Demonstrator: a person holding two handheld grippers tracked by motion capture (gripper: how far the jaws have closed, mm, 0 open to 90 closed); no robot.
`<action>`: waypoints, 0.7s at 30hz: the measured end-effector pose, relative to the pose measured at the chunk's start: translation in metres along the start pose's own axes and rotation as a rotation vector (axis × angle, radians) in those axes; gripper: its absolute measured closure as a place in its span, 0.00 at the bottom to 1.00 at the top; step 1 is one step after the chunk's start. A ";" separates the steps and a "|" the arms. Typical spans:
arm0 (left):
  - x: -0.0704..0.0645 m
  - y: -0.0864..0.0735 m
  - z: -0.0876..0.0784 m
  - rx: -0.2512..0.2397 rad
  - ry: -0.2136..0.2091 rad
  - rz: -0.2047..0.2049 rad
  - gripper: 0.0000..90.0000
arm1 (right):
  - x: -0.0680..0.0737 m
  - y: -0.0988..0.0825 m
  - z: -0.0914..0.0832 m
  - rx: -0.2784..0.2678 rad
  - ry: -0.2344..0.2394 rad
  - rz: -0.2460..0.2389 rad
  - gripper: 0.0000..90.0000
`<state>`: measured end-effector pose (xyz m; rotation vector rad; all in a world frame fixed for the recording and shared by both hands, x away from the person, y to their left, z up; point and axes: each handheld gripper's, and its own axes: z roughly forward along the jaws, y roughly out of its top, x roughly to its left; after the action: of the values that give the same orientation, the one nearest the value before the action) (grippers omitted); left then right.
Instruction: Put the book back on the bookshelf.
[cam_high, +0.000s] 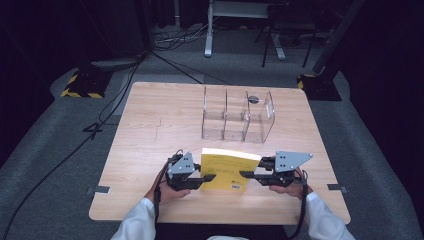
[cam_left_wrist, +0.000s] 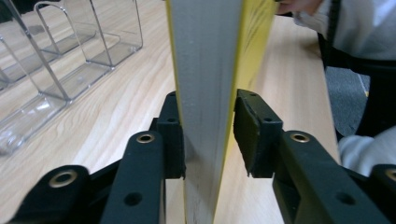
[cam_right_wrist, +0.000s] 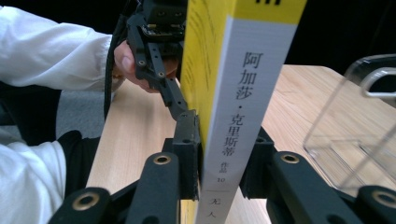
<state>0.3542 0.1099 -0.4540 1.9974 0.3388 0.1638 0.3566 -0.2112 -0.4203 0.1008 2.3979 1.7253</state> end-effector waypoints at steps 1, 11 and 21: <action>0.002 0.002 0.003 0.000 -0.005 0.002 0.71 | -0.001 -0.001 -0.004 0.003 -0.003 0.008 0.81; 0.006 0.013 0.029 -0.010 -0.041 0.027 0.70 | -0.006 -0.011 -0.015 0.036 -0.041 0.047 0.79; 0.003 0.009 0.023 0.033 0.070 -0.022 0.52 | -0.003 -0.012 -0.015 0.014 -0.063 0.049 0.84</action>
<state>0.3645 0.0874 -0.4555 2.0228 0.4105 0.2158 0.3570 -0.2296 -0.4269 0.2146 2.3814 1.7003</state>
